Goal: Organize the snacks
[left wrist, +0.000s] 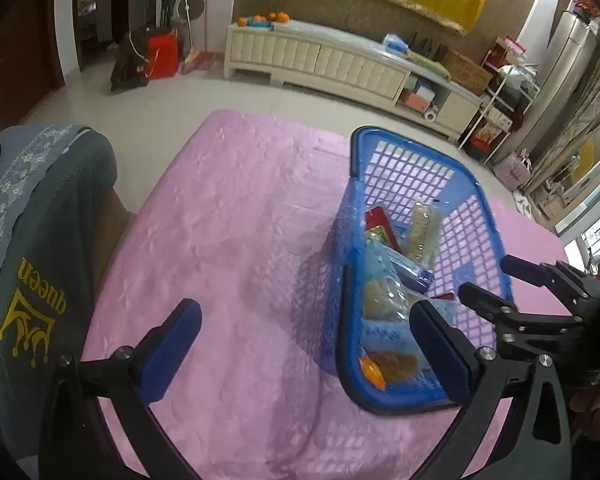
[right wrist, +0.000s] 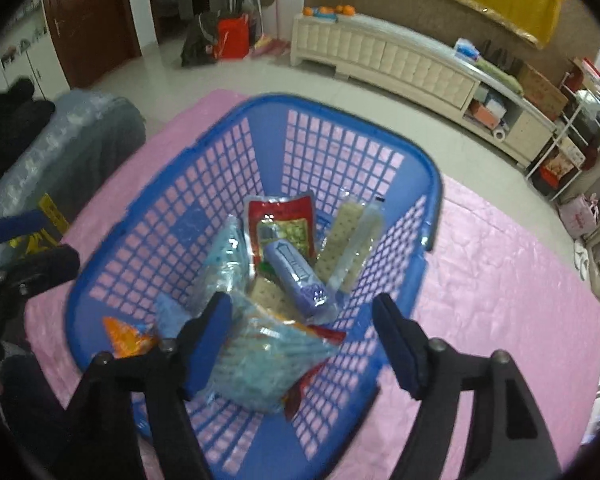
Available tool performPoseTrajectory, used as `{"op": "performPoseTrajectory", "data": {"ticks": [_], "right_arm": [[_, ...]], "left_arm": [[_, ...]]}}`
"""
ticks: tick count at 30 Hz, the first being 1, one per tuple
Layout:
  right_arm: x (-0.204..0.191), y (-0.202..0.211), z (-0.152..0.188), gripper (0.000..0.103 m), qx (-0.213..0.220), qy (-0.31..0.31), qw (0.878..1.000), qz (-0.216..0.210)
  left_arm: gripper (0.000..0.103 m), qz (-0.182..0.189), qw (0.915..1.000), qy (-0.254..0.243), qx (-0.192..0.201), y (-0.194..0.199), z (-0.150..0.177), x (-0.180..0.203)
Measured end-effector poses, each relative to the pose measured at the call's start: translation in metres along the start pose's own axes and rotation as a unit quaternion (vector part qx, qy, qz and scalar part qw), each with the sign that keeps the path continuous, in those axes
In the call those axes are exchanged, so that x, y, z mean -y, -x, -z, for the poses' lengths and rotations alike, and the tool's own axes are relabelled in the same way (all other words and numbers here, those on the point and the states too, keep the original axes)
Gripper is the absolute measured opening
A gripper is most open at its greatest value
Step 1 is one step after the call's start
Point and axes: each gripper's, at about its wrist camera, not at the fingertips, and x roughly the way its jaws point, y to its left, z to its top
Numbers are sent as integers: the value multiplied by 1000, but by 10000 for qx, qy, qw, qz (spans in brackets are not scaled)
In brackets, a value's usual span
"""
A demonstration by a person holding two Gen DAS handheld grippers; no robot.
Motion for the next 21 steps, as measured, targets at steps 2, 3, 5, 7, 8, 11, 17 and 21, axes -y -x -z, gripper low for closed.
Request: {"op": "performPoseTrajectory", "data": {"ticks": [2,3,5,7,8,11,17,21], "right_arm": [[1,17,12,82,222,-163,9996,-5],[3,25,17,83,320,-239,9992,0],[7,44,32,84,557,-418,9976,-6],[12,59,46,85,726,-567,9957,43],[14,69,55,85,818,-631,9946,91],[20,91,79,85,1060,-780,9910,243],[26,120,119,89,1279,-880,9846,807],[31,140,143,102,1383,-1119,9809,789]], "left_arm": [[103,-40,9997,-53,229,14,13,6],[103,-10,9993,-82,357,22,21,11],[103,80,9987,-97,502,32,34,18],[103,182,9978,-83,632,41,46,26],[103,219,9973,-77,693,46,53,30],[103,241,9951,-61,960,61,75,42],[103,124,9932,-243,1129,80,110,67],[103,150,9897,-494,1336,101,130,85]]}}
